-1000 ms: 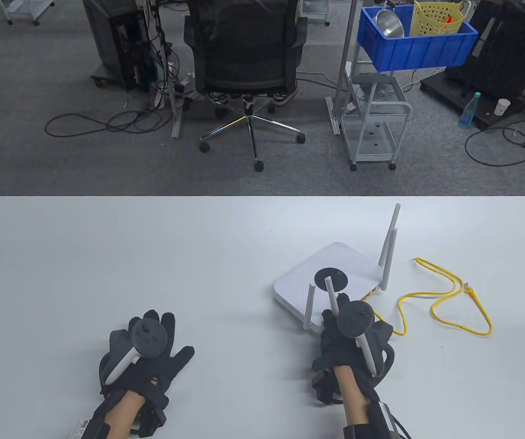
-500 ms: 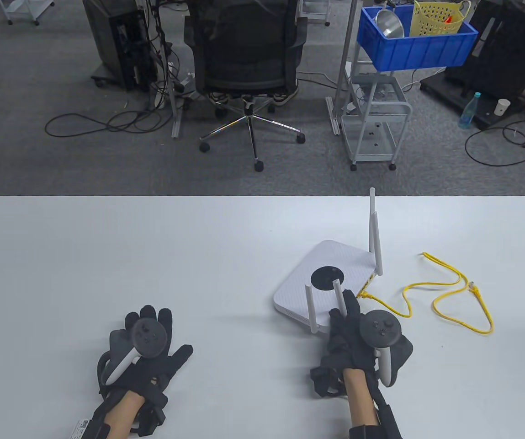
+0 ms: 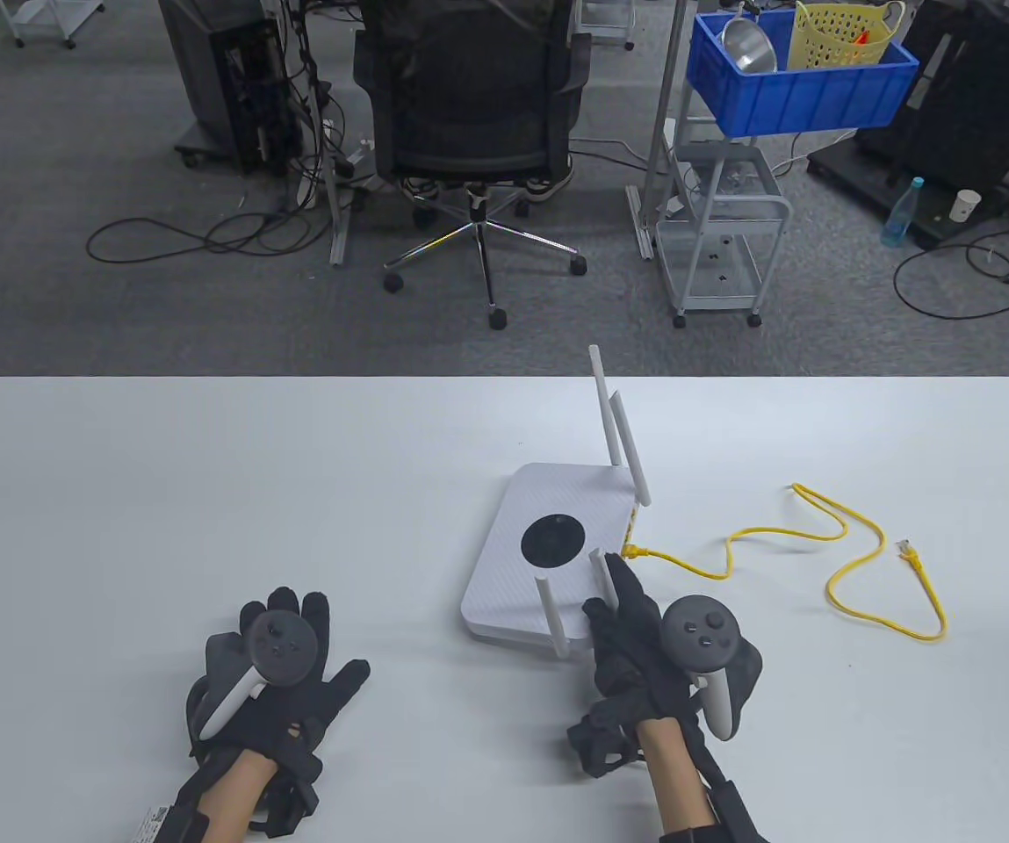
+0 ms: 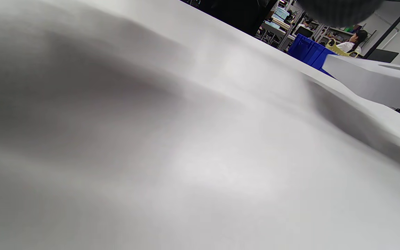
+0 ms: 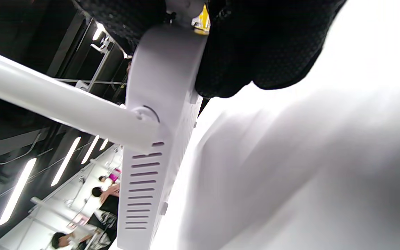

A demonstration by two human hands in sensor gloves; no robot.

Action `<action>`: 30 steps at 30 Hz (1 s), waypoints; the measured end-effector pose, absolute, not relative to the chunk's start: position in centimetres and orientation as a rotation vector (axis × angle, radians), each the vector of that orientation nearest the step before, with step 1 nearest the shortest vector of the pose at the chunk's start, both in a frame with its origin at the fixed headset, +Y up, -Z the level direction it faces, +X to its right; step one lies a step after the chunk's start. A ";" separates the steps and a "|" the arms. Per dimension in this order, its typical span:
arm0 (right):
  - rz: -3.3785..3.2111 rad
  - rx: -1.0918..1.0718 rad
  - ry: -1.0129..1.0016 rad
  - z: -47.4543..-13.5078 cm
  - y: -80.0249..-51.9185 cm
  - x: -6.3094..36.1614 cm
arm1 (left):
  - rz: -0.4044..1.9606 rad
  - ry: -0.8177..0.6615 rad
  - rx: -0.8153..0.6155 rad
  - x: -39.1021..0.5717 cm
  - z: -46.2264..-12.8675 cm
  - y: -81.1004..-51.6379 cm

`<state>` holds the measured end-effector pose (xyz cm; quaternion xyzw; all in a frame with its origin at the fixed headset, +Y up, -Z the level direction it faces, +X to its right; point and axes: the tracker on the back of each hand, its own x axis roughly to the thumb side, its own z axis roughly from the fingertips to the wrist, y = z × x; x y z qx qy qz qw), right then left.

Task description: Remove ethernet cable from router with right hand

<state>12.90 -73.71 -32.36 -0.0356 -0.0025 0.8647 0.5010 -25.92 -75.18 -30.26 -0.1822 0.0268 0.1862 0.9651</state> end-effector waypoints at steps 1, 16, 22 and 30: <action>2.074 -0.057 0.010 -32.2 -73.6 12.3 | 0.391 0.051 -0.368 -26.0 -30.3 -75.2; 1.948 0.233 0.151 -30.1 -72.8 6.4 | 1.202 -0.021 -0.348 -27.5 -30.1 -75.6; 1.927 0.297 0.174 -29.6 -72.8 5.3 | 1.372 -0.006 -0.408 -27.2 -29.9 -76.5; 1.934 0.344 0.206 -29.1 -73.1 4.2 | 1.442 0.116 -0.370 -26.7 -29.3 -77.1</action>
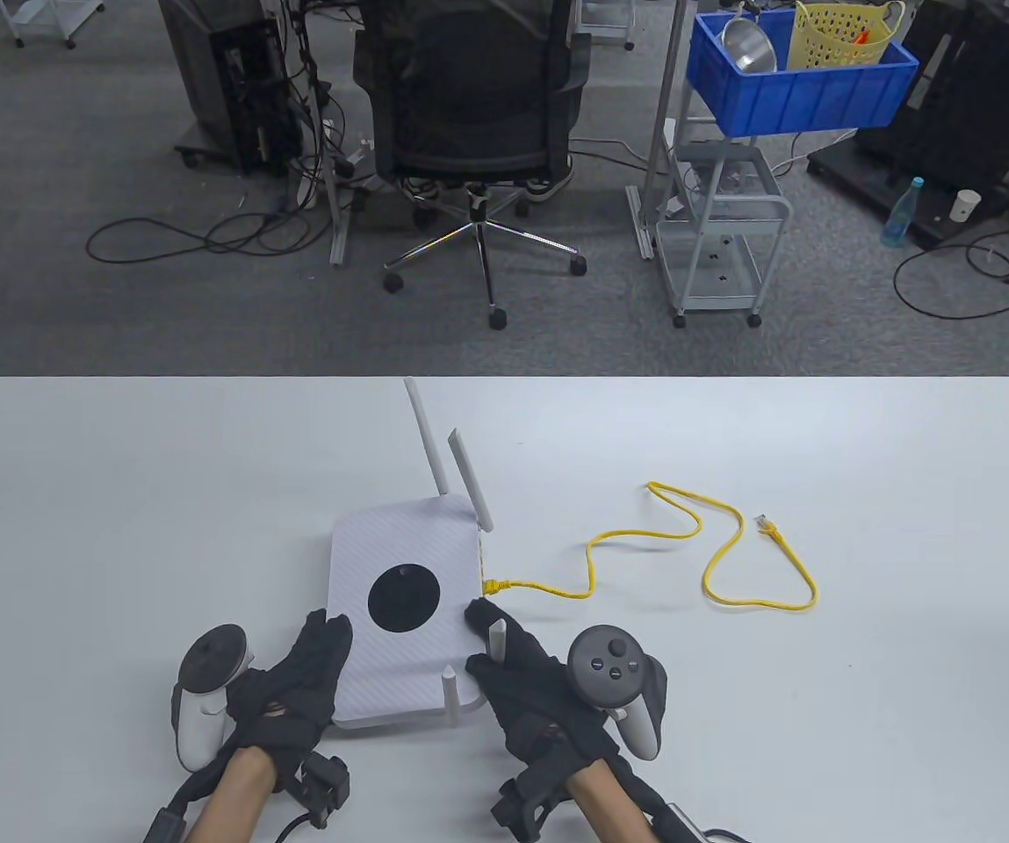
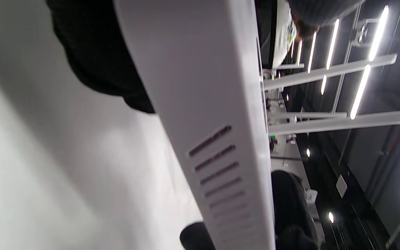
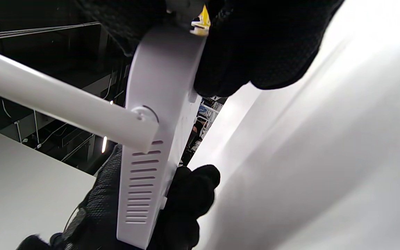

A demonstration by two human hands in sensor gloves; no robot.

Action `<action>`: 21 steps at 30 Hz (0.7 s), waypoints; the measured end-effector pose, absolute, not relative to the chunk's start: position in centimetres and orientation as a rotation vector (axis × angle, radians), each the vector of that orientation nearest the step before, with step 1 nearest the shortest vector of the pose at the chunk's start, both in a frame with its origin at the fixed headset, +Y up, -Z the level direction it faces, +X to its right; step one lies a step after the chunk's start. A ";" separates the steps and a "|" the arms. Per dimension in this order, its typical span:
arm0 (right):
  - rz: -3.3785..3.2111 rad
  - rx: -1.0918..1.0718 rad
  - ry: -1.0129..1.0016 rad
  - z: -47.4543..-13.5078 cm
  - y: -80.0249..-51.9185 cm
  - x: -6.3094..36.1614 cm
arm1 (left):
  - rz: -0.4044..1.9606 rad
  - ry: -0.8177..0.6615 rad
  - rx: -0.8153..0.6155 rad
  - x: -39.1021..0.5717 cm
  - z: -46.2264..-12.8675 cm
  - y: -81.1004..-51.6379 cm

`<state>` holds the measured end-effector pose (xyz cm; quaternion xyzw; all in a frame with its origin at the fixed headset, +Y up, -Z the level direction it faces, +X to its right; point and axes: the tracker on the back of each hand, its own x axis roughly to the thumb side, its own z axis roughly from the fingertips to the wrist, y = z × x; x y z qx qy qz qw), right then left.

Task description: Remove ethernet cable from router with right hand

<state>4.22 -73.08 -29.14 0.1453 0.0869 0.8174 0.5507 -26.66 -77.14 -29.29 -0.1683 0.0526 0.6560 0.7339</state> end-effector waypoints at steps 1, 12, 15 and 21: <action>1.935 0.348 0.207 -29.1 -73.1 4.2 | 1.452 0.140 -0.353 -26.7 -29.2 -77.2; 2.011 0.550 0.324 -29.7 -72.5 4.5 | 1.490 0.258 -0.281 -27.0 -28.9 -76.7; 2.103 0.611 0.329 -29.9 -71.5 5.3 | 1.498 0.266 -0.273 -27.1 -28.9 -76.7; 2.182 0.587 0.137 -29.8 -69.7 8.0 | 1.481 0.274 -0.262 -27.7 -29.0 -76.8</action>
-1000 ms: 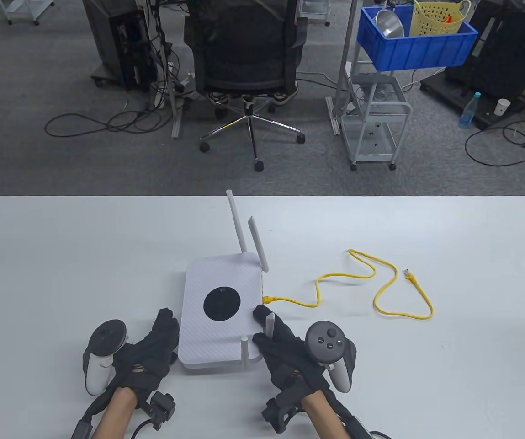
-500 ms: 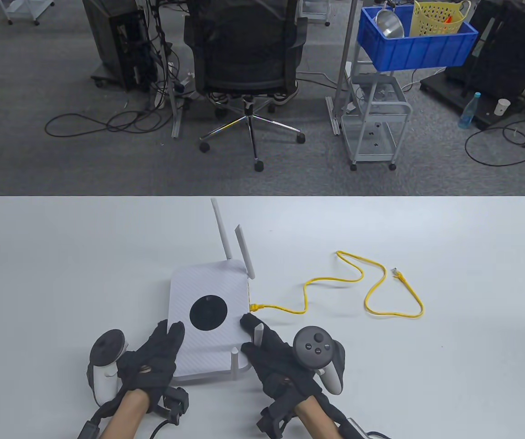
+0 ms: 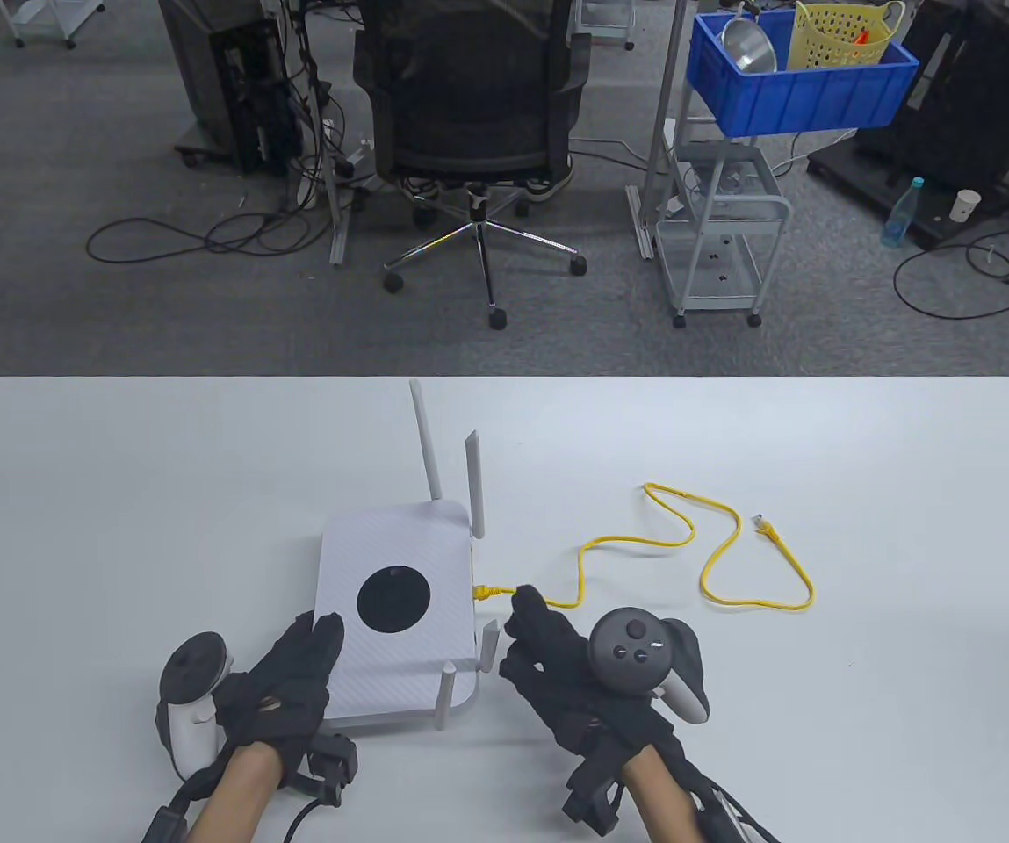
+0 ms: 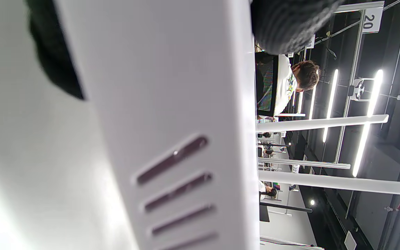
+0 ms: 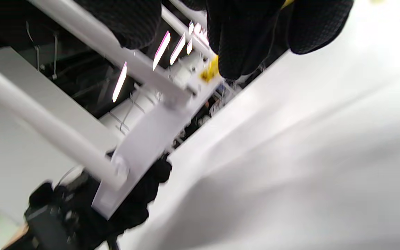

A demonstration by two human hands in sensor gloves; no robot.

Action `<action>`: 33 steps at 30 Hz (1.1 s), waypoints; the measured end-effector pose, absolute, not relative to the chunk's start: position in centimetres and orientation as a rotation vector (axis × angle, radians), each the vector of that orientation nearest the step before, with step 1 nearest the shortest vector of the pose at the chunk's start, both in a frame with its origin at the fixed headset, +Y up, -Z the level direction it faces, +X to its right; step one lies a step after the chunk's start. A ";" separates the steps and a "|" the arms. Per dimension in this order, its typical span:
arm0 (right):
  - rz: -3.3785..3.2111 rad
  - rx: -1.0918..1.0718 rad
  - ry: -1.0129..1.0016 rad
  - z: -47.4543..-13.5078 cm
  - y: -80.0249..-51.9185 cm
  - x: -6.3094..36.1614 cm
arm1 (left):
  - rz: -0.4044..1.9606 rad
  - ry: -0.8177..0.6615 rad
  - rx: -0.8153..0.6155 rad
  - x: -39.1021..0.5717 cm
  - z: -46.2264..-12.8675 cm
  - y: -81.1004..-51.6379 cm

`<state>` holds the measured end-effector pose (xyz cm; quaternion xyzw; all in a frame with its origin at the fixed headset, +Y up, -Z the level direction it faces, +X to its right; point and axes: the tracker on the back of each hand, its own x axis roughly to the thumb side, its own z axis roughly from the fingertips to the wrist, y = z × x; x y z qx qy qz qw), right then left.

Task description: Remove ethernet cable from router with right hand

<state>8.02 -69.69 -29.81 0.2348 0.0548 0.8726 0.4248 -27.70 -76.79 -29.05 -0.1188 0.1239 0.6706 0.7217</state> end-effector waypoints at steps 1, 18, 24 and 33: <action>2.194 0.574 0.082 -29.7 -69.5 8.3 | 1.480 0.273 -0.265 -27.8 -29.1 -76.8; 2.684 0.398 -0.174 -29.5 -71.0 7.4 | 1.415 0.169 -0.326 -26.2 -29.3 -77.0; 2.660 0.342 -0.051 -30.0 -71.8 7.5 | 1.391 0.127 -0.342 -25.3 -29.3 -77.1; 2.642 0.299 0.090 -30.5 -72.9 7.2 | 1.358 0.086 -0.349 -24.6 -29.3 -77.1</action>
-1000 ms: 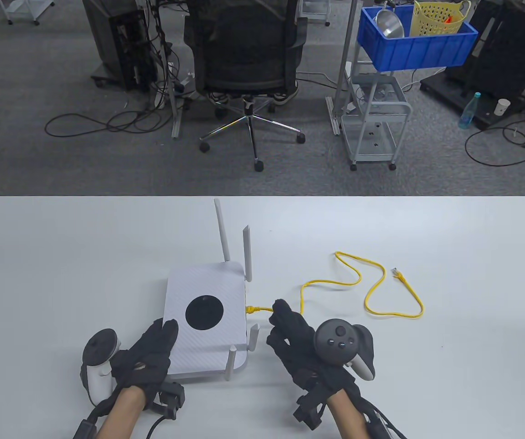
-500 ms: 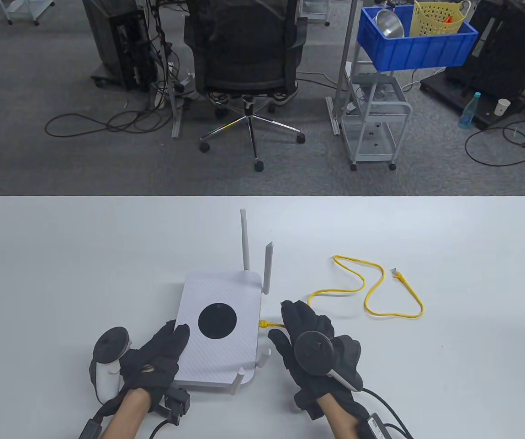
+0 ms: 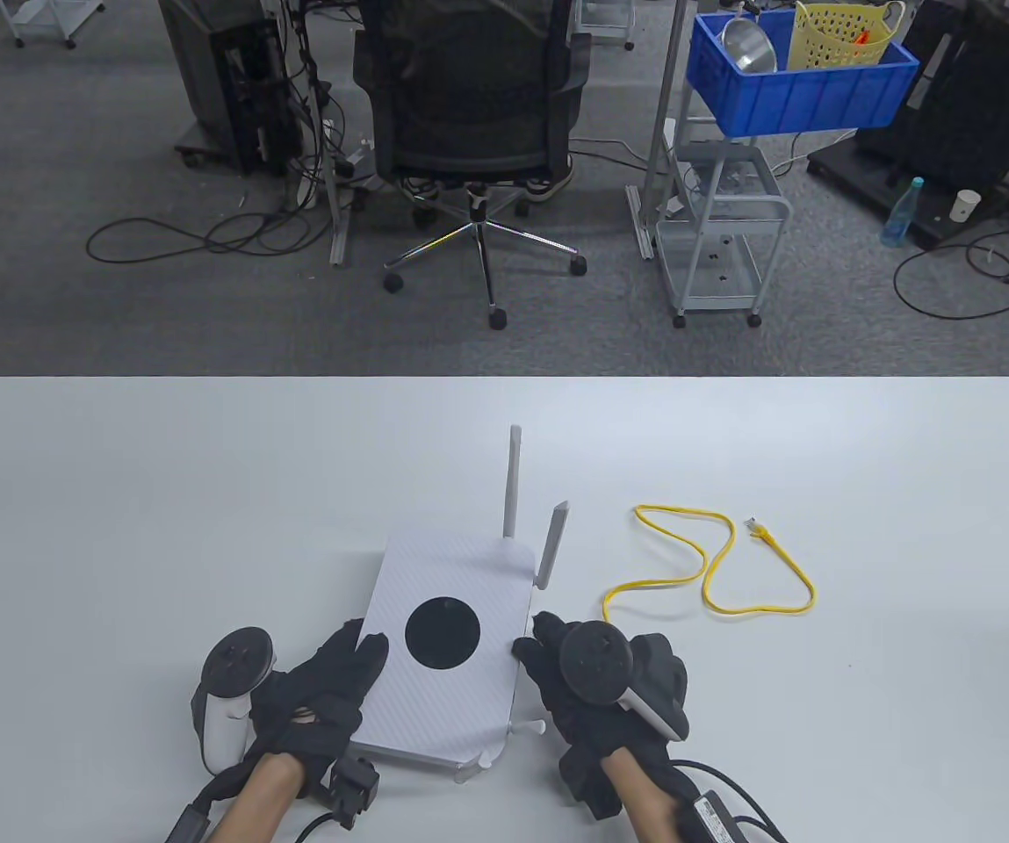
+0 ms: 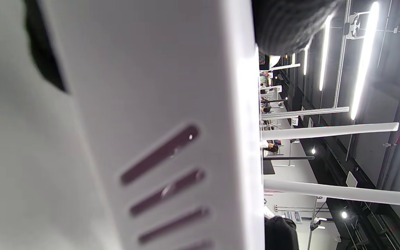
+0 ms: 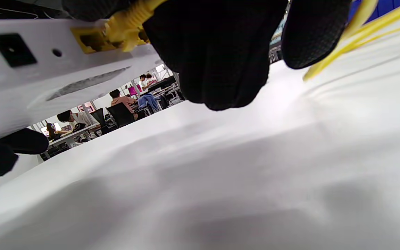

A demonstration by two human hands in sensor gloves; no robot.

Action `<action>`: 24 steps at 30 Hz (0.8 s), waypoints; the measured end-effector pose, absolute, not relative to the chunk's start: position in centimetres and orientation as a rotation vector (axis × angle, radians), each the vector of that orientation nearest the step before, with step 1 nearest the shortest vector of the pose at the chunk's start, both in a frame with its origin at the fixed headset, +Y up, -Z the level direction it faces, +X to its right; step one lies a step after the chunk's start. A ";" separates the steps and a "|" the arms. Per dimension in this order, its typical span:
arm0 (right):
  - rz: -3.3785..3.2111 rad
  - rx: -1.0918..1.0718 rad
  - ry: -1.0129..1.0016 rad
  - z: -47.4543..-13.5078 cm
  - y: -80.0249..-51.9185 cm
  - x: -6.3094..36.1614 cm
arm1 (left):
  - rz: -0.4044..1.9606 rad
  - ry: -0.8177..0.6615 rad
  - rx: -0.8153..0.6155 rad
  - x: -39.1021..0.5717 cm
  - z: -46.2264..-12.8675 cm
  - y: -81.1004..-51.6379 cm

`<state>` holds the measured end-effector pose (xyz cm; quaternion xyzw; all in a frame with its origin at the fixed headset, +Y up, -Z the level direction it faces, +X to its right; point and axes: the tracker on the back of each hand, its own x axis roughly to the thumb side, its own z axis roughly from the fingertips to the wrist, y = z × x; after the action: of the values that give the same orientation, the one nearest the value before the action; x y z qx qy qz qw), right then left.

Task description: Remove ethernet cable from router with right hand

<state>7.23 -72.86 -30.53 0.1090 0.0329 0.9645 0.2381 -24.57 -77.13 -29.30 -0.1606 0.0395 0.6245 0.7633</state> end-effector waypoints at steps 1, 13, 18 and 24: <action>2.626 0.295 0.102 -30.6 -72.9 7.3 | 1.359 0.085 -0.351 -24.6 -29.3 -77.2; 2.264 0.224 0.376 -31.5 -74.1 8.4 | 1.372 -0.001 -0.385 -24.9 -29.8 -77.4; 2.177 0.301 0.449 -31.9 -74.7 8.5 | 1.381 -0.024 -0.429 -25.4 -30.3 -78.0; 2.002 0.400 0.445 -32.1 -74.7 8.2 | 1.439 -0.060 -0.460 -26.5 -31.1 -78.2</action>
<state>8.24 -74.66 -32.10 0.1654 0.1841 0.8286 0.5022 -26.53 -78.23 -31.10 -0.2087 -0.0273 0.6530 0.7275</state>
